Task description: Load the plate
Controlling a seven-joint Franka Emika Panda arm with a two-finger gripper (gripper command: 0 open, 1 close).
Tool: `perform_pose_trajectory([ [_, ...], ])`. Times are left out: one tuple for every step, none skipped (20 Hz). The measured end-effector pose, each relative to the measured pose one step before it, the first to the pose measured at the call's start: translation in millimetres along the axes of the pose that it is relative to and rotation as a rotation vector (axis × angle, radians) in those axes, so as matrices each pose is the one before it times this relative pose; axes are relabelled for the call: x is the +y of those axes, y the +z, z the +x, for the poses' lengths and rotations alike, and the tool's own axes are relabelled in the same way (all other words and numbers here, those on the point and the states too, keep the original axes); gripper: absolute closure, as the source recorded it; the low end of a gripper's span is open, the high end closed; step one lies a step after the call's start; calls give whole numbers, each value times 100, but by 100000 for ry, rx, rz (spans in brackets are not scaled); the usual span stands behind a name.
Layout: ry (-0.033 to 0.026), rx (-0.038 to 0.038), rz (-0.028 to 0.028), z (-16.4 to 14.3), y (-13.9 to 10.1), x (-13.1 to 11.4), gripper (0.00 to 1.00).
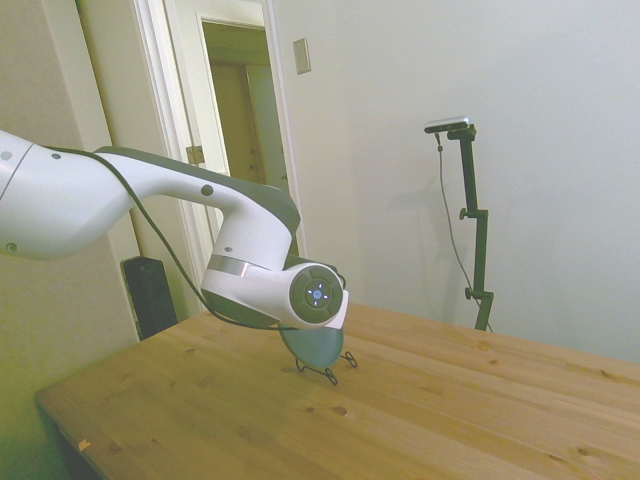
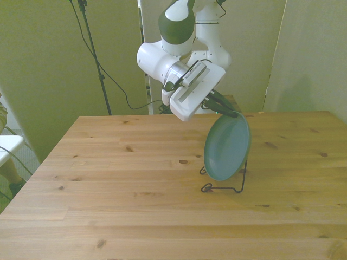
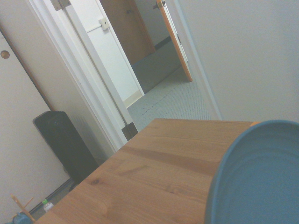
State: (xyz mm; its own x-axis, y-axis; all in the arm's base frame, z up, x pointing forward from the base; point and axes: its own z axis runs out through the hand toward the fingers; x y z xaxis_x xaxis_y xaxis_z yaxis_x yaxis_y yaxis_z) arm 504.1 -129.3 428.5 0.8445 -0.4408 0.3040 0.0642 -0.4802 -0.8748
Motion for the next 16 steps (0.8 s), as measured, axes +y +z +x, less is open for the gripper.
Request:
perform_pose_trajectory([
  [-77,106,288,23,25,6,100],
  [-52,74,575,12,30,24,100],
  [-43,-69,848,-7,34,43,100],
  [-30,148,736,-4,34,87,100],
  [-19,430,1132,-5,38,94,100],
  [-85,417,1028,-76,39,138,100],
  [-151,557,596,-132,42,160,100],
  [-145,435,454,-163,51,164,100],
  [-70,509,520,-154,54,144,100],
  [99,289,347,-204,63,191,100],
  [146,329,392,-256,77,240,100],
  [99,8,131,-266,71,249,100],
  [112,-66,81,-227,67,198,100],
  [66,32,118,-181,61,165,100],
  [103,240,188,-96,12,100,100],
  [39,316,160,-10,-30,40,100],
])
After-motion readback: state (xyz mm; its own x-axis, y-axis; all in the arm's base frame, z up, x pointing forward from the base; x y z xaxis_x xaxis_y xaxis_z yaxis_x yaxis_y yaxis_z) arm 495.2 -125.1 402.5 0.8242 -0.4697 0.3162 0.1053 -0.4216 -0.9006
